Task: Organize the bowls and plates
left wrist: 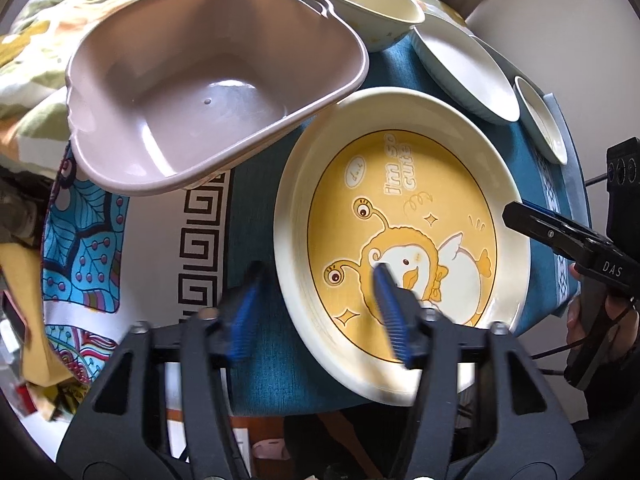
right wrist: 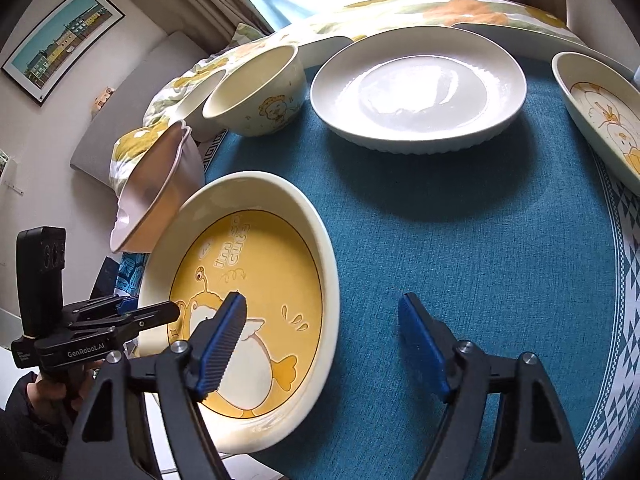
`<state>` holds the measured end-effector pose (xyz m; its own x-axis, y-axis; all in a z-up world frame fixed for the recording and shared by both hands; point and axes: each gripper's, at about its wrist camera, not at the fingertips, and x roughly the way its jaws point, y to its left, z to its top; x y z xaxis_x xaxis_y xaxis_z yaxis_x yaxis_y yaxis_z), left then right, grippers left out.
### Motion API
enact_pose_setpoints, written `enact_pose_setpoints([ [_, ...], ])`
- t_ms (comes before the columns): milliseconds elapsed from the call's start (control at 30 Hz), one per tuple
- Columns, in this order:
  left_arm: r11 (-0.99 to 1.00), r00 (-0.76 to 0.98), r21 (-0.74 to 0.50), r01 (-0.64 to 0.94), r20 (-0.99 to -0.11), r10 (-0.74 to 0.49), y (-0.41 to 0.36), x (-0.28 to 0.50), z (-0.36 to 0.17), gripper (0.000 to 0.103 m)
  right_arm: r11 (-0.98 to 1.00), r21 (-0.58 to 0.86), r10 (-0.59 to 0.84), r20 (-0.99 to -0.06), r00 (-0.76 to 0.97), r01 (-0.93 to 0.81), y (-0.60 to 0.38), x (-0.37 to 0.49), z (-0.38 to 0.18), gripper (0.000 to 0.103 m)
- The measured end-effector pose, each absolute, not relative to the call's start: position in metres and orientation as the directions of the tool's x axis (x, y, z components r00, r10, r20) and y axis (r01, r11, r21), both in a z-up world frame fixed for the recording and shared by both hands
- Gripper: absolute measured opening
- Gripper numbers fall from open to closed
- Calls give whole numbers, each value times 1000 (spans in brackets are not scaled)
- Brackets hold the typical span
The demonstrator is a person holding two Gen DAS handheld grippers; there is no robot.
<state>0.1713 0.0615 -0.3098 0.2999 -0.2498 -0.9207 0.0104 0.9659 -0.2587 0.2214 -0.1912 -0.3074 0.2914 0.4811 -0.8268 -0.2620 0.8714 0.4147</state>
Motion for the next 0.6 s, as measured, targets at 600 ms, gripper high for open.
enact_pose_setpoints([
  [600, 983, 615, -172, 71, -768, -179, 42, 138, -145, 103, 916, 298, 401, -724, 561, -269, -228, 180, -162, 102],
])
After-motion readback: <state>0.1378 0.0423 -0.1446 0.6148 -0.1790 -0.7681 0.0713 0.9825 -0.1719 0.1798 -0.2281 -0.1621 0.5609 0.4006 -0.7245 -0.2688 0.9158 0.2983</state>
